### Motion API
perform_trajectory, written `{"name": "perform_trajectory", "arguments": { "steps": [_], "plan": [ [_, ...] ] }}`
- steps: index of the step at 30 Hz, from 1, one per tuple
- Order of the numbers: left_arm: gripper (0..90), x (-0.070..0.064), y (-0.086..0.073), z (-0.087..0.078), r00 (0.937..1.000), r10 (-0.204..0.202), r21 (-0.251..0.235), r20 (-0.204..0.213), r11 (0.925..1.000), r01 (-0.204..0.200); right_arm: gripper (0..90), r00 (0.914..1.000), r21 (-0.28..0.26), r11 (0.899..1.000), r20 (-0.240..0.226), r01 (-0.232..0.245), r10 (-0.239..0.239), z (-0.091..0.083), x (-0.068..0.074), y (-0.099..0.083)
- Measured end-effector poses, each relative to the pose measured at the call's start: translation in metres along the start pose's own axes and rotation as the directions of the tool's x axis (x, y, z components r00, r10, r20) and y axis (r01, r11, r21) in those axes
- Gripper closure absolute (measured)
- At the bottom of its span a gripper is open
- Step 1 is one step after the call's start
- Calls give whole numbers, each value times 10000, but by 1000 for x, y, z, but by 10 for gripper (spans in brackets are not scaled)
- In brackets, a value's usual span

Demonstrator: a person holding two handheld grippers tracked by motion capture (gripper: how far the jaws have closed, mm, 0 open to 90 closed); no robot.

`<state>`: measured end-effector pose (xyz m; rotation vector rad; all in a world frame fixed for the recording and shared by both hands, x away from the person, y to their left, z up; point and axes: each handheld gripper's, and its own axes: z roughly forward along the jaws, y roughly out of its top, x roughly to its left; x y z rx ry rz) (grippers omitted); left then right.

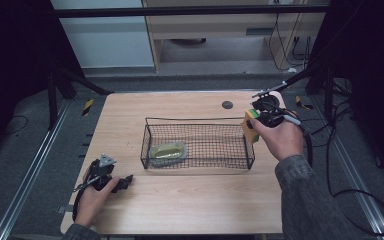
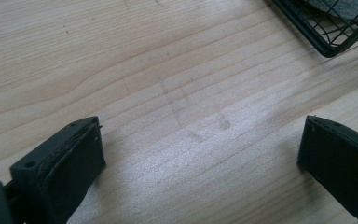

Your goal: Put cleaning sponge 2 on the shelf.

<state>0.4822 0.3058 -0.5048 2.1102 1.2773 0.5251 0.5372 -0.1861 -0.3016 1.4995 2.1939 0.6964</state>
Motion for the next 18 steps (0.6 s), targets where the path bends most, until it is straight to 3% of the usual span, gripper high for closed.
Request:
{"name": "perform_trajectory", "arguments": {
  "steps": [18],
  "plan": [
    [0, 0, 0, 0, 10000, -20, -15, 21, 10000, 20, 642, 9990, 221, 9991, -237, -369, 374, 33, 14, -3]
  ]
}}
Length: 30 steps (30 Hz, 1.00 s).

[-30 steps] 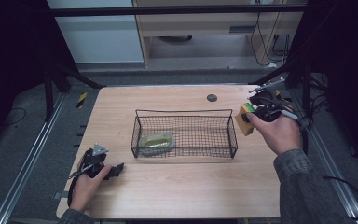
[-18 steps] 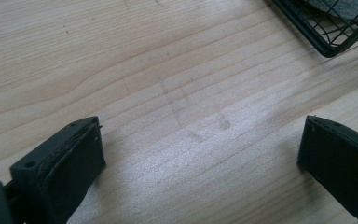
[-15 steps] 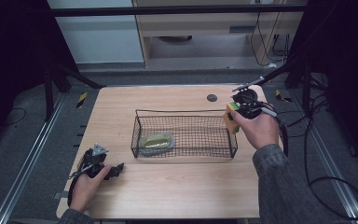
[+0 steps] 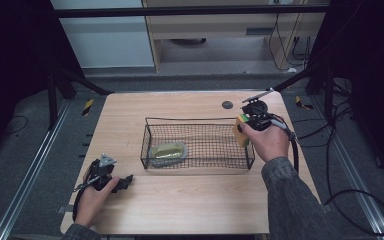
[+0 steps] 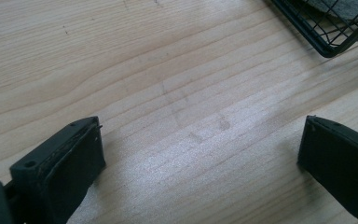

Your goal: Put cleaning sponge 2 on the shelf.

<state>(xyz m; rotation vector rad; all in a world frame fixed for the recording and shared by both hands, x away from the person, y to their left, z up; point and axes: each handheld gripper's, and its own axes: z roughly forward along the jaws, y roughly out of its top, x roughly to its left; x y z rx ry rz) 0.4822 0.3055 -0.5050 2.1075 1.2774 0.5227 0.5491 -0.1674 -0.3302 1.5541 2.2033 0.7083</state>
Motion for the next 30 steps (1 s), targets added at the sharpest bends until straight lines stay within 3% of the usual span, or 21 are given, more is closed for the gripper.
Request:
{"name": "perform_trajectory", "arguments": {
  "steps": [30],
  "plan": [
    [0, 0, 0, 0, 10000, 20, -17, 33, 10000, -20, 641, 9997, 320, 9991, -25, -262, 263, 30, 4, -9]
  ]
}}
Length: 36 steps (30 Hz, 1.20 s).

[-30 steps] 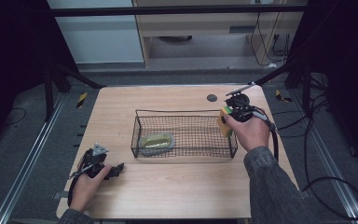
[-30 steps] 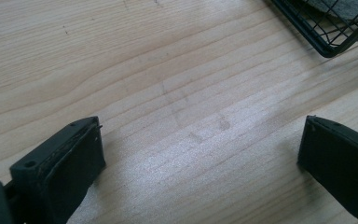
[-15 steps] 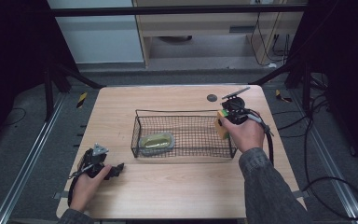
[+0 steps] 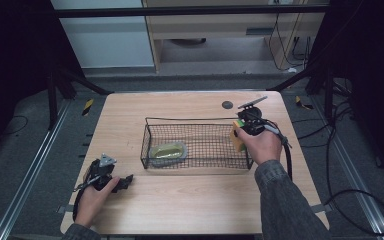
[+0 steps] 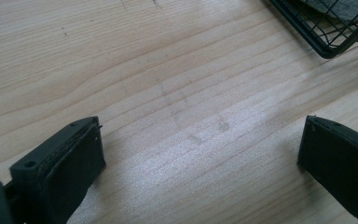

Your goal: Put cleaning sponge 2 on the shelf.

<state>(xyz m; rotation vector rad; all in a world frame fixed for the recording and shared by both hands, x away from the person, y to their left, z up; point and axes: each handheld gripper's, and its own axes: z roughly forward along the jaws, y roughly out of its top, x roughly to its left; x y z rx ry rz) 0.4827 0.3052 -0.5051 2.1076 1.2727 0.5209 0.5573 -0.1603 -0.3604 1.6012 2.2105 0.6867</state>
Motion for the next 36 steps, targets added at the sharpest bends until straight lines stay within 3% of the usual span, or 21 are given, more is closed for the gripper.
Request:
{"name": "perform_trajectory", "arguments": {
  "steps": [24, 36],
  "plan": [
    [0, 0, 0, 0, 10000, 52, -11, 11, 10000, -52, 640, 9999, 392, 9991, 77, -152, 149, 20, 5, -3],
    [0, 0, 1, 1, 10000, 67, -25, 15, 10000, -67, 638, 9994, 629, 9977, 247, -257, 242, 31, 0, -9]
  ]
}}
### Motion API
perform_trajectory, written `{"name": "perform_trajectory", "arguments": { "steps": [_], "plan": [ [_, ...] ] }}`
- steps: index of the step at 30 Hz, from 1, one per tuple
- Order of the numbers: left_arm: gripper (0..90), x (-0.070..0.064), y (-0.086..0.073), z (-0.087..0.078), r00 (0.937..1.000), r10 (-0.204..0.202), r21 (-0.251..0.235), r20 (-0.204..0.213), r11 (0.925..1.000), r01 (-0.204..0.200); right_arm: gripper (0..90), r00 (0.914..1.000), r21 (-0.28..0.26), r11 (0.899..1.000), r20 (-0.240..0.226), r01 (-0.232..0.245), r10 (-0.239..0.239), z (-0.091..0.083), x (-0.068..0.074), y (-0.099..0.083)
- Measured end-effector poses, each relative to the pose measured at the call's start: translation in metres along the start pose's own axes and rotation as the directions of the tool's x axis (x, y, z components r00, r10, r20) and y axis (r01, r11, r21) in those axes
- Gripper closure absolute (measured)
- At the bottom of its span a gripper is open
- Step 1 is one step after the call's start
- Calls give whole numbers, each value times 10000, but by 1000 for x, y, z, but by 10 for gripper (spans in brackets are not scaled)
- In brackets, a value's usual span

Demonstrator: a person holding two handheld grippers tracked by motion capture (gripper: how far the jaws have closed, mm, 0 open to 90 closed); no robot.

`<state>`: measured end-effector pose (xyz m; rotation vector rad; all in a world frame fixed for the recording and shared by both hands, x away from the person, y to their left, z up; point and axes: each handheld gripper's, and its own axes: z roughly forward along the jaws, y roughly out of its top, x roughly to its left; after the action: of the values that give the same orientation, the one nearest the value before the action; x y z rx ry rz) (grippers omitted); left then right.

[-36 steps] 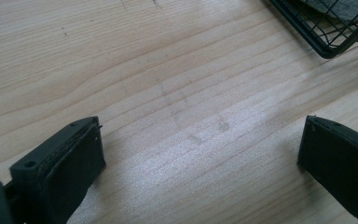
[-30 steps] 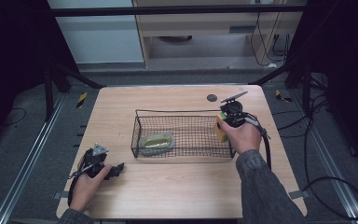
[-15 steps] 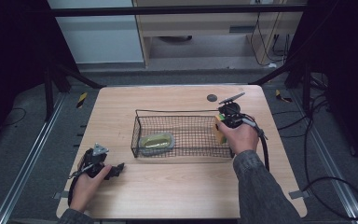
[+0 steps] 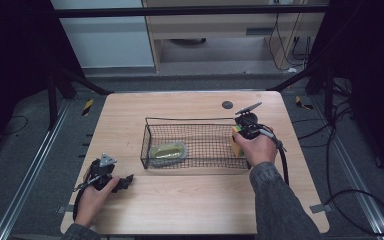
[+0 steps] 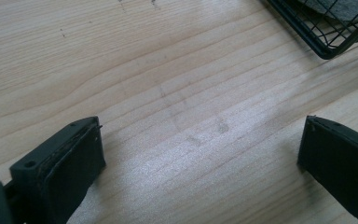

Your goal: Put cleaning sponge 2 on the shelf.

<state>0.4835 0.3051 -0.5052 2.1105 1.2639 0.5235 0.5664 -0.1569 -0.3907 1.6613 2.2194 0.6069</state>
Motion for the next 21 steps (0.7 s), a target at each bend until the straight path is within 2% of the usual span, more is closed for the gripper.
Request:
{"name": "perform_trajectory", "arguments": {
  "steps": [21],
  "plan": [
    [0, 0, 0, 1, 10000, 9, -30, 46, 10000, -9, 633, 9999, 205, 9998, 139, 12, -15, 14, 0, 2]
  ]
}}
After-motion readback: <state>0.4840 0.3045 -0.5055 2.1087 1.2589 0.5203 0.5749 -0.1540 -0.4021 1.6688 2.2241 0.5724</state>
